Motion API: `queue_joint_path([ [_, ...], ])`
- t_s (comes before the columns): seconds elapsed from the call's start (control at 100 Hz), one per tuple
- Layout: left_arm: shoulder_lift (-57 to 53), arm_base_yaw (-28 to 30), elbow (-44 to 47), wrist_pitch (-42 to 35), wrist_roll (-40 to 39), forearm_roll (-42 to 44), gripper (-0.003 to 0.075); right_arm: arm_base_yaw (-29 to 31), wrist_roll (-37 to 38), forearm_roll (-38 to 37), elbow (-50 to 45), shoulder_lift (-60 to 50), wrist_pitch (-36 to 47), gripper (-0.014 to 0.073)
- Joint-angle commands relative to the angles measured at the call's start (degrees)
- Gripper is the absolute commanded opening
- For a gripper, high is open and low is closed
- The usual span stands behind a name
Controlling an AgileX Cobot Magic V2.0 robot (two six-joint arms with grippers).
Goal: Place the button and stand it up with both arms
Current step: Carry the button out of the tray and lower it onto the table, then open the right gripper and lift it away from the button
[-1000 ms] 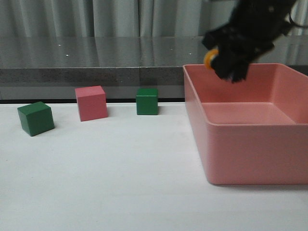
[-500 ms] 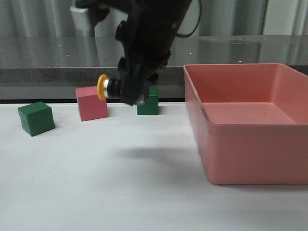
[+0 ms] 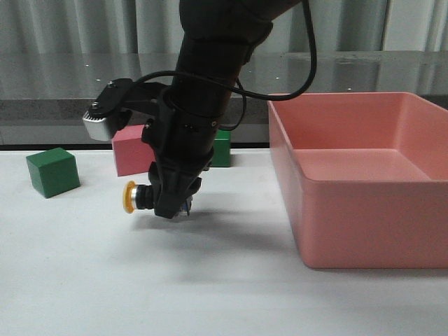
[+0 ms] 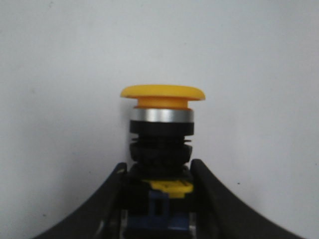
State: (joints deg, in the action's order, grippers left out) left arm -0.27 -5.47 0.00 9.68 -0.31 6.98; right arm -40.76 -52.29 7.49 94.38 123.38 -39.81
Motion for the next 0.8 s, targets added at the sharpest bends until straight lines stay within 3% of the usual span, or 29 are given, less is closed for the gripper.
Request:
queue_joint_path([
  [0.0,-1.80,0.00,2.62,-4.47,-0.56,0.05,-0.0020,-0.21,-1.07,1.47,2.15,-3.57,1.39,-0.0060],
  [0.13,-1.80,0.00,2.62,-4.47,-0.56,0.05,-0.0020,-0.21,-1.07,1.51,2.09,-3.57,0.78,0.0051],
  [0.37,-1.80,0.00,2.62,-4.47,-0.56,0.05,-0.0020,-0.21,-1.07,1.51,2.09,-3.57,0.63,0.0498],
  [0.46,-1.80,0.00,2.62,-4.47,-0.56,0.05,-0.0019,-0.14,-1.07,1.51,2.09,-3.57,1.66,0.0619],
  [0.66,-1.80,0.00,2.62,-4.47,-0.56,0.05,-0.0020,-0.14,-0.93,1.51,2.15,-6.05,-0.56,0.0646],
  [0.79,-1.80,0.00,2.62,-4.47,-0.56,0.05,-0.0020,-0.05,3.94,1.51,2.15,-12.17,-4.86,0.0601],
])
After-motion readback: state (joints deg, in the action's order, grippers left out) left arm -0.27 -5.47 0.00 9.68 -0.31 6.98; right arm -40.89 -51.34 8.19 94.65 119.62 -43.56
